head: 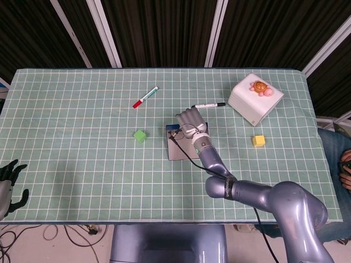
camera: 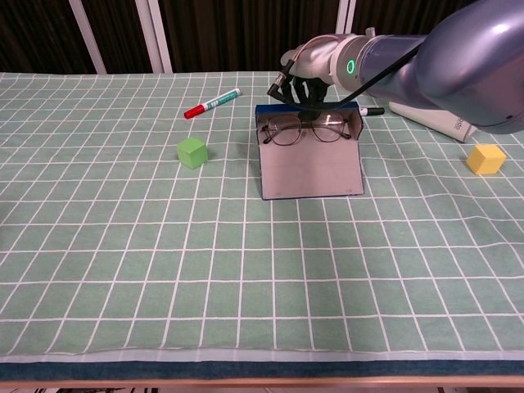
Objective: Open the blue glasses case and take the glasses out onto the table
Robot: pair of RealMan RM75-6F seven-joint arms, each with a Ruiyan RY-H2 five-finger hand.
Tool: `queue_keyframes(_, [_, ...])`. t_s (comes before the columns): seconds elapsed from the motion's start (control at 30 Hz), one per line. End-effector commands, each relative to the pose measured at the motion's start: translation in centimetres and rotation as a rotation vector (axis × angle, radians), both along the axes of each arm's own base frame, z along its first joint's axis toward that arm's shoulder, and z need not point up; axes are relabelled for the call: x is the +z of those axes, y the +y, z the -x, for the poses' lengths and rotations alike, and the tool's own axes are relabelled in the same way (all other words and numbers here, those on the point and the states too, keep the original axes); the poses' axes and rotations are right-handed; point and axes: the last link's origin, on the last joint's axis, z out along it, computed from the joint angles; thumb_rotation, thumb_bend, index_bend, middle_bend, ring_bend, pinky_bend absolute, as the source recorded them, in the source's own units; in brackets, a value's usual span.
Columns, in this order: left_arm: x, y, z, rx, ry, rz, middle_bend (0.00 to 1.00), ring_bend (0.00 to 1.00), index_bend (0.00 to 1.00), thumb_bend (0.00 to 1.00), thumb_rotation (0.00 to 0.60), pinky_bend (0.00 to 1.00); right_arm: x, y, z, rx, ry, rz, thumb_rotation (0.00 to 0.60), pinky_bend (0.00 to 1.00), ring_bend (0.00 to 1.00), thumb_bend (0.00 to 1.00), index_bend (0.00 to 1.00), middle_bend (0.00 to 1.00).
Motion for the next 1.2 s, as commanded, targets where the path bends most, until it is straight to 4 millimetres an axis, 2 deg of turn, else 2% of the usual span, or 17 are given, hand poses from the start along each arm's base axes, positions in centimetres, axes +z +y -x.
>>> queue_keyframes(0.03, [0.0, 0.0, 0.0, 0.000, -0.001, 0.000, 0.00, 0.00, 0.12, 0.47, 0.600, 0.04, -0.1, 0.1, -0.1, 0.001, 0.002, 0.004, 0.600, 0.33, 0.38, 0.50, 0.50, 0.48])
queue_keyframes(0.53, [0.0, 0.0, 0.0, -0.001, -0.004, 0.000, 0.00, 0.00, 0.12, 0.47, 0.600, 0.04, -0.1, 0.4, -0.6, 0.022, 0.015, 0.028, 0.600, 0.32, 0.38, 0.50, 0.51, 0.48])
queue_keyframes(0.83, [0.1, 0.0, 0.0, -0.001, -0.005, -0.001, 0.00, 0.00, 0.12, 0.47, 0.600, 0.04, 0.4, -0.5, -0.7, 0.007, 0.014, 0.043, 0.600, 0.32, 0.38, 0.50, 0.51, 0.48])
queue_keyframes(1.07, [0.1, 0.0, 0.0, 0.000, -0.003, -0.003, 0.00, 0.00, 0.12, 0.47, 0.600, 0.04, 2.1, -1.8, -0.3, -0.003, -0.012, 0.089, 0.600, 0.31, 0.37, 0.50, 0.51, 0.48])
queue_keyframes(1.2, [0.1, 0.0, 0.0, 0.003, -0.002, 0.000, 0.00, 0.00, 0.12, 0.47, 0.600, 0.04, 3.8, -2.8, 0.6, -0.012, -0.004, 0.105, 0.600, 0.30, 0.37, 0.50, 0.51, 0.47])
